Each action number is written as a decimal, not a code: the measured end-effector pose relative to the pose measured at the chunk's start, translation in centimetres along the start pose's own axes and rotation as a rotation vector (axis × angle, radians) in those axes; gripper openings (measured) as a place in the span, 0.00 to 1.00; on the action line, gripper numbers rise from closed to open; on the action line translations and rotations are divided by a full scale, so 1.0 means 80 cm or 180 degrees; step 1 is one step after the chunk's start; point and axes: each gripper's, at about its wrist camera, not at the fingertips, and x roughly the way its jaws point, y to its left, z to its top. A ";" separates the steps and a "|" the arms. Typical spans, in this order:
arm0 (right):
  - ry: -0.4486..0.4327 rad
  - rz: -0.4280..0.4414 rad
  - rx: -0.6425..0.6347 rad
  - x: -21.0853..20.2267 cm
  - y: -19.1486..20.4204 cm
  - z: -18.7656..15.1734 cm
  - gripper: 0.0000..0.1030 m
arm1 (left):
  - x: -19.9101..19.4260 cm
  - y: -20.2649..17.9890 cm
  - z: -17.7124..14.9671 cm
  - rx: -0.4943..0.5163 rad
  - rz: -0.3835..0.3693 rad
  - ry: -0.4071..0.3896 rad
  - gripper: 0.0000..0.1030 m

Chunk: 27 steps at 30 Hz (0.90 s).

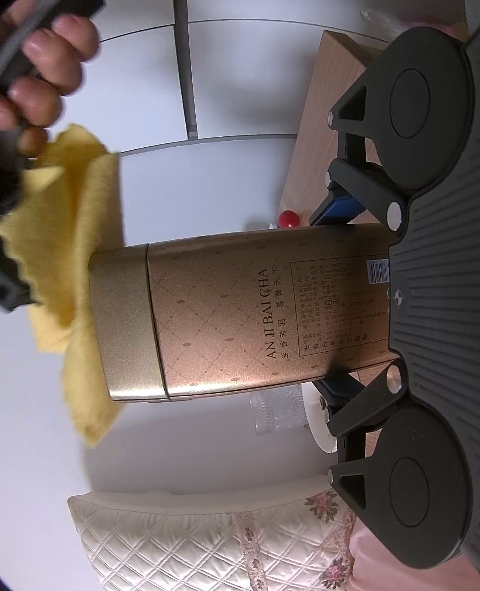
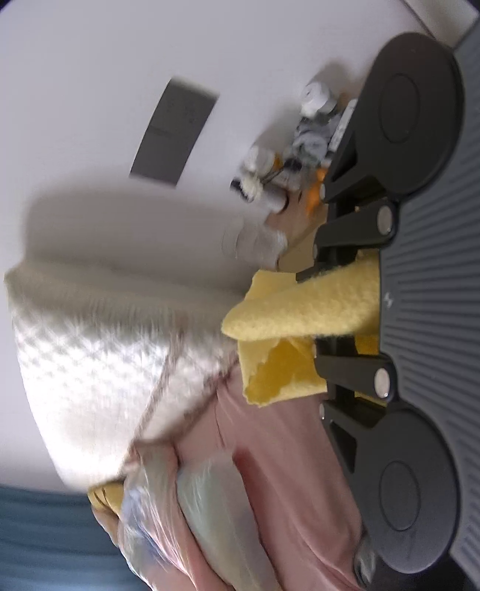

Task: Clean container
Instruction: 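Lower the tin onto the table and open the left gripper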

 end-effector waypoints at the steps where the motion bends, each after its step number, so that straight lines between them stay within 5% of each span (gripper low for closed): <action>1: -0.0014 -0.0026 0.0058 0.001 -0.007 -0.001 0.20 | 0.002 0.002 0.001 -0.0001 -0.0001 0.0004 0.80; 9: -0.0447 -0.0382 0.0411 -0.044 -0.044 -0.006 0.20 | -0.003 0.005 -0.007 -0.0098 -0.0056 0.0093 0.80; 14: -0.0732 -0.0779 0.1092 -0.074 -0.081 -0.048 0.20 | -0.018 0.002 -0.014 -0.0069 -0.0025 0.0096 0.81; 17: -0.0685 -0.1019 0.1315 -0.069 -0.088 -0.098 0.20 | -0.032 0.001 -0.014 -0.0182 -0.0024 0.0120 0.91; 27: -0.0386 -0.1245 0.1612 0.005 -0.095 -0.210 0.20 | -0.086 0.008 -0.015 -0.0450 -0.0057 0.0334 0.92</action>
